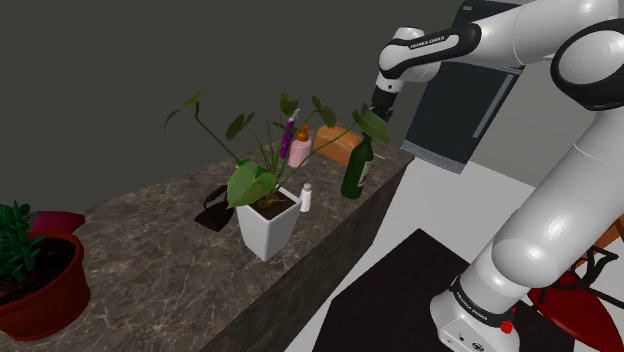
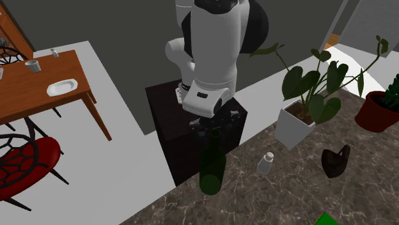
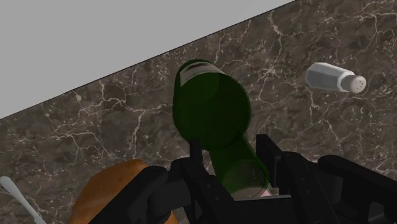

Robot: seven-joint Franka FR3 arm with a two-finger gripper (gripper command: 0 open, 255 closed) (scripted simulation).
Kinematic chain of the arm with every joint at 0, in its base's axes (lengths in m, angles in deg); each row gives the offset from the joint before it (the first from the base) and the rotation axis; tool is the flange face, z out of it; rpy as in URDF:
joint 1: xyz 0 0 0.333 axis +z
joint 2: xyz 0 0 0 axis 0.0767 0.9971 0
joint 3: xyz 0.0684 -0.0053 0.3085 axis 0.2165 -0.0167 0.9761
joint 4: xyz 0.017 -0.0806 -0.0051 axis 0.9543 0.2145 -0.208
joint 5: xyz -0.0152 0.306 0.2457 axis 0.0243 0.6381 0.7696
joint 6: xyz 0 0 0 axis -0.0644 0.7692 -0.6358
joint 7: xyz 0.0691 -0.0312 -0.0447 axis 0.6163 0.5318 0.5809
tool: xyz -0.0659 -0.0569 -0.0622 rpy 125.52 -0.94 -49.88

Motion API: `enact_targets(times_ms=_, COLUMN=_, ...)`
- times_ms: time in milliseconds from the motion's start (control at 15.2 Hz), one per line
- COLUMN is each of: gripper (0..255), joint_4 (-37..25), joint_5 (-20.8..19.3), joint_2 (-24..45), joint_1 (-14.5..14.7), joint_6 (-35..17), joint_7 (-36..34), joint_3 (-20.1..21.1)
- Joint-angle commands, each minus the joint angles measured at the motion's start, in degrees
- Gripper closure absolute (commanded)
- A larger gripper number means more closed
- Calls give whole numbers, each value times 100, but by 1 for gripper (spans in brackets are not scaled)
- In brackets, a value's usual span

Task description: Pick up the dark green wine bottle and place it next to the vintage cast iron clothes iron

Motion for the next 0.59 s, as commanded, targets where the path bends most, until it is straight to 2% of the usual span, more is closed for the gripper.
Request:
enact_targets(times_ms=0, gripper=255, joint_4=1, joint_5=0, joint_2=1, joint_1=0, joint_6=0, joint_7=0, joint_3=0)
enact_targets(times_ms=198, gripper=255, joint_4=2, joint_5=0, joint_2=1, joint_1=0, joint_6=-1, joint_7=-1, joint_3=0)
enact_targets(times_ms=528, gripper=255, joint_4=-287, joint_5=-35, joint_2=-89, joint_1=3, joint_6=373, joint_7=-38, joint_3=5)
